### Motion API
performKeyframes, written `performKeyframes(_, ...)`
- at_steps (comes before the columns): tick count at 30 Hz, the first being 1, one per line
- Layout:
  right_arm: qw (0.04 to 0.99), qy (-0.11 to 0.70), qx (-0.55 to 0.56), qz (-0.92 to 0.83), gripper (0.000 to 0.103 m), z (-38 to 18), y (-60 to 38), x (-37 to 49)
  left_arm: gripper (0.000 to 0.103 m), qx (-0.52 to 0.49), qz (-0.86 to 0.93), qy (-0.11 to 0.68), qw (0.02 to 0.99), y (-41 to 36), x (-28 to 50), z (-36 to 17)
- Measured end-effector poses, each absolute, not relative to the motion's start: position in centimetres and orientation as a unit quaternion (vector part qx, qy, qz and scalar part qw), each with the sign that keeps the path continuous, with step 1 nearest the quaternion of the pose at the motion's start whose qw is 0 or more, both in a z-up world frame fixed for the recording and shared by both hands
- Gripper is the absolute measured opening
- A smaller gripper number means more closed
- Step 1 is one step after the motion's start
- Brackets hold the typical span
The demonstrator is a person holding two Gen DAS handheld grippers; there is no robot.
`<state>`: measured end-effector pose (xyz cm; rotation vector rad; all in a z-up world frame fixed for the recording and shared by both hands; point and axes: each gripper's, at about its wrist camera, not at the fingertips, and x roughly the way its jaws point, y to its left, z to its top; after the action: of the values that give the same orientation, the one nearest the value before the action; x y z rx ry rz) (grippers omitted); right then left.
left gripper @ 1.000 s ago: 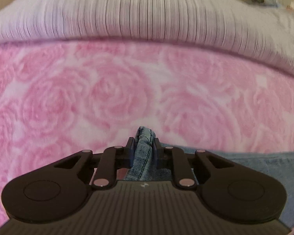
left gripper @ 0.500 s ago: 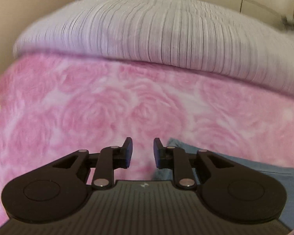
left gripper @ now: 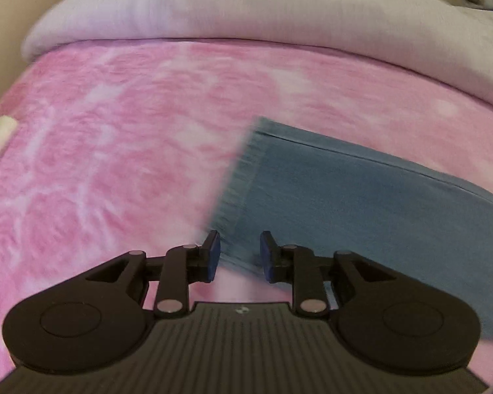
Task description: Fold clothes
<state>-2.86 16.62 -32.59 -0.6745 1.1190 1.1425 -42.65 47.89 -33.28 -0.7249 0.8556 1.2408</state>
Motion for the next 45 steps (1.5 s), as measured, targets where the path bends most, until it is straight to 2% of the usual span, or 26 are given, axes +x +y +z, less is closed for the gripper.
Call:
performKeyframes(7,0.722,0.504,-0.269,0.390,0.037,-29.5,9.8,7.0,0.021,-0.446,0.394,0.391,0.702,38.2,-34.6,-32.7)
performKeyframes(14,0.742,0.476,-0.258,0.395,0.037,-27.6,5.5,16.9,0.020,-0.483,0.358,0.387,0.700,30.5,-24.8,-33.1)
performKeyframes(20,0.699,0.446,-0.275,0.486,0.037,-27.8,3.6,24.7,0.020,-0.481,0.371,0.377,0.699,25.6,-17.4,-32.5)
performKeyframes(27,0.600,0.384,-0.309,0.630,0.037,-30.4,4.8,27.6,0.020,-0.479,0.402,0.370,0.687,22.8,-13.7,-31.5)
performKeyframes(28,0.579,0.383,-0.305,0.652,0.033,-30.9,4.9,27.9,0.020,-0.476,0.407,0.372,0.685,22.5,-13.5,-31.3)
performKeyframes(30,0.543,0.382,-0.300,0.685,0.010,-31.3,4.8,28.3,0.020,-0.466,0.418,0.378,0.682,22.1,-13.3,-31.0)
performKeyframes(34,0.562,0.398,-0.255,0.679,0.005,-30.4,5.1,29.7,0.020,-0.461,0.437,0.381,0.671,21.4,-13.5,-30.8)
performKeyframes(37,0.593,0.440,-0.252,0.625,0.004,-31.6,6.2,30.2,0.020,-0.454,0.445,0.390,0.666,21.0,-13.2,-31.2)
performKeyframes(39,0.593,0.459,-0.300,0.590,0.003,-34.0,7.1,29.2,0.020,-0.453,0.447,0.398,0.661,20.6,-12.9,-31.7)
performKeyframes(41,0.602,0.444,-0.321,0.582,0.003,-34.2,7.5,28.0,0.020,-0.452,0.452,0.403,0.655,20.2,-13.1,-31.9)
performKeyframes(44,0.616,0.444,-0.330,0.560,0.011,-33.5,7.7,27.6,0.020,-0.456,0.464,0.403,0.643,19.5,-13.8,-32.1)
performKeyframes(45,0.624,0.453,-0.318,0.552,0.019,-33.2,7.5,28.1,0.020,-0.460,0.468,0.400,0.640,19.3,-14.1,-32.0)
